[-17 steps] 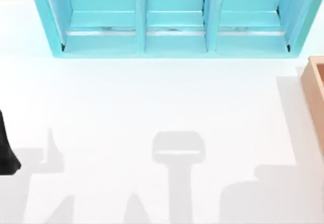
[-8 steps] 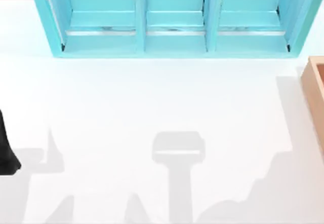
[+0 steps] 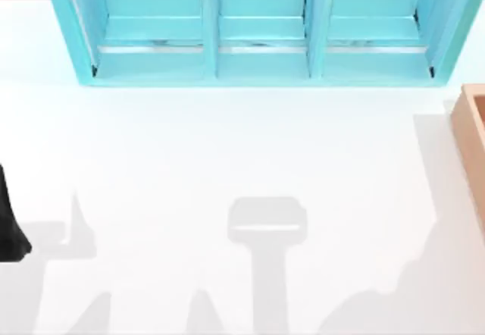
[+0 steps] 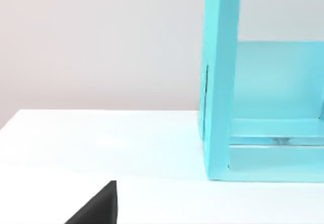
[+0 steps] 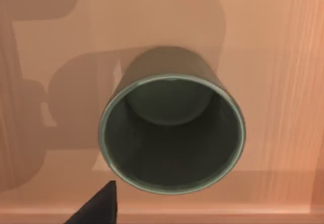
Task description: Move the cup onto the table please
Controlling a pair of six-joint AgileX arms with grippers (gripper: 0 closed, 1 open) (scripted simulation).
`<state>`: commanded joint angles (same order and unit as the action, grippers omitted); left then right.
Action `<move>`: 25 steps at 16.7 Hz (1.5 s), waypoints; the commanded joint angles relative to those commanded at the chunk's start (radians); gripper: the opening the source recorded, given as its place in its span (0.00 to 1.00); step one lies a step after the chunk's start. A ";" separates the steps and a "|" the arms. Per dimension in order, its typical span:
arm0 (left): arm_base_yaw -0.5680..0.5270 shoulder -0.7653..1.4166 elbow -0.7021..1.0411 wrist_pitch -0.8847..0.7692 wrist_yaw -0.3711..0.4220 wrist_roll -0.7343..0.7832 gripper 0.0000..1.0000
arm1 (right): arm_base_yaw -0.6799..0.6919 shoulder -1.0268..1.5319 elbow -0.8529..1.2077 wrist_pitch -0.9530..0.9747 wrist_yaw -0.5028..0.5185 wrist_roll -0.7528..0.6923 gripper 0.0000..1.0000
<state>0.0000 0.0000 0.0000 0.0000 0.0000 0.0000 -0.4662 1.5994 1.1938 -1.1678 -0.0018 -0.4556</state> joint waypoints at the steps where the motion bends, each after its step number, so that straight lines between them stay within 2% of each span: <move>1: 0.000 0.000 0.000 0.000 0.000 0.000 1.00 | 0.000 0.010 -0.030 0.039 0.000 0.000 1.00; 7: 0.000 0.000 0.000 0.000 0.000 0.000 1.00 | 0.002 0.070 -0.204 0.276 0.000 0.003 1.00; 12: 0.000 0.000 0.000 0.000 0.000 0.000 1.00 | 0.001 0.078 -0.224 0.301 0.000 0.002 1.00; 25: 0.000 0.000 0.000 0.000 0.000 0.000 1.00 | 0.001 0.078 -0.224 0.301 0.000 0.002 0.02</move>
<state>0.0000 0.0000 0.0000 0.0000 0.0000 0.0000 -0.4651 1.6775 0.9700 -0.8664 -0.0017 -0.4534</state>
